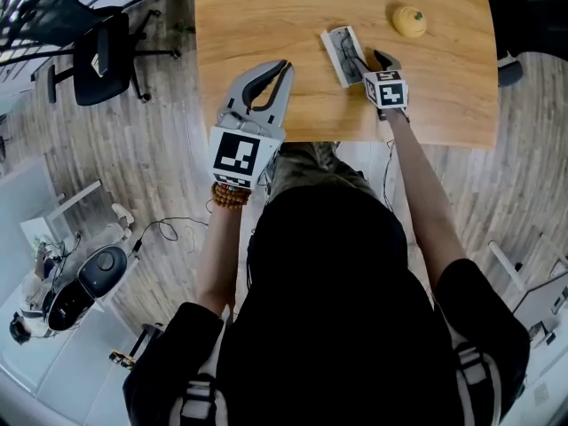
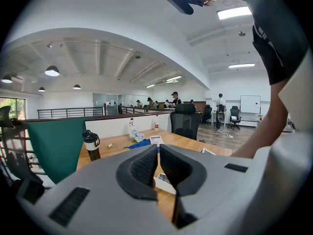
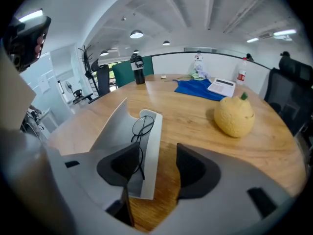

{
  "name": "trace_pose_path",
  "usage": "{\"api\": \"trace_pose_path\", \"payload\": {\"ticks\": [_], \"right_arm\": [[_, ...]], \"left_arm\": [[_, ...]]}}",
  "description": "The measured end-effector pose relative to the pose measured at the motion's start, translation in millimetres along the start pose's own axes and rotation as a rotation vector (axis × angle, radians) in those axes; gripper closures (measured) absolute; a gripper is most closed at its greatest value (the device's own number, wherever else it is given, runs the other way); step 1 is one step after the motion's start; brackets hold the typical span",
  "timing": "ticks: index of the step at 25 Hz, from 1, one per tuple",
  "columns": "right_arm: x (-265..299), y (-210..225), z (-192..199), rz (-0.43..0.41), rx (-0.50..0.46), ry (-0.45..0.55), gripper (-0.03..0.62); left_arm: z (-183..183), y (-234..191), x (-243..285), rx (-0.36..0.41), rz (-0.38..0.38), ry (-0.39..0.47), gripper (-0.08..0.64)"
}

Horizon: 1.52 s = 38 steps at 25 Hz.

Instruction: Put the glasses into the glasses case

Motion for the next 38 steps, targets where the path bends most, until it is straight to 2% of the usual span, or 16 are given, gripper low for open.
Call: {"api": "trace_pose_path", "payload": {"ticks": [6, 7, 10, 12, 16, 19, 21, 27, 32, 38], "right_arm": [[-4.8, -5.1, -11.8, 0.059, -0.119, 0.009, 0.327], [-6.4, -4.6, -14.0, 0.062, -0.113, 0.021, 0.344], [-11.2, -5.2, -24.7, 0.045, -0.048, 0.069, 0.319], [-9.8, -11.8, -33.6, 0.03, -0.041, 0.082, 0.319], [9.2, -35.2, -35.5, -0.02, -0.12, 0.006, 0.293], [21.5, -41.4, -28.8, 0.0, -0.181, -0.046, 0.3], [24.3, -38.7, -28.6, 0.025, -0.177, -0.055, 0.351], [26.6, -37.9, -27.3, 0.018, -0.166, -0.071, 0.35], [10.8, -30.8, -45.9, 0.015, -0.112, 0.021, 0.31], [-51.5, -17.0, -108.9, 0.043, -0.046, 0.243, 0.311]], "left_arm": [[-0.8, -0.2, -0.2, 0.002, 0.001, -0.001, 0.528], [-1.0, 0.3, 0.0, 0.001, 0.003, 0.001, 0.528], [-0.7, 0.4, -1.0, -0.001, 0.005, 0.003, 0.528], [1.4, -0.2, -1.9, -0.005, 0.005, 0.002, 0.528], [3.9, -0.5, -2.6, -0.006, 0.004, -0.003, 0.528], [3.7, -2.6, -4.4, -0.007, -0.001, 0.0, 0.528], [4.2, -5.7, -7.7, -0.009, -0.008, 0.002, 0.528], [8.8, -14.7, -14.9, -0.016, -0.031, -0.002, 0.528], [3.7, -24.1, -19.8, -0.01, -0.054, 0.014, 0.528], [-8.1, -27.1, -17.0, 0.009, -0.094, 0.06, 0.528]]}}
Point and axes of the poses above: the fingertips, and each gripper's own axes: x forward along the fingers, y to its right, z out of its underside, the point moved 6 cm from there along -x, backward along the fingers, and after that the axes turned 15 degrees about z, right-handed, at the moved point
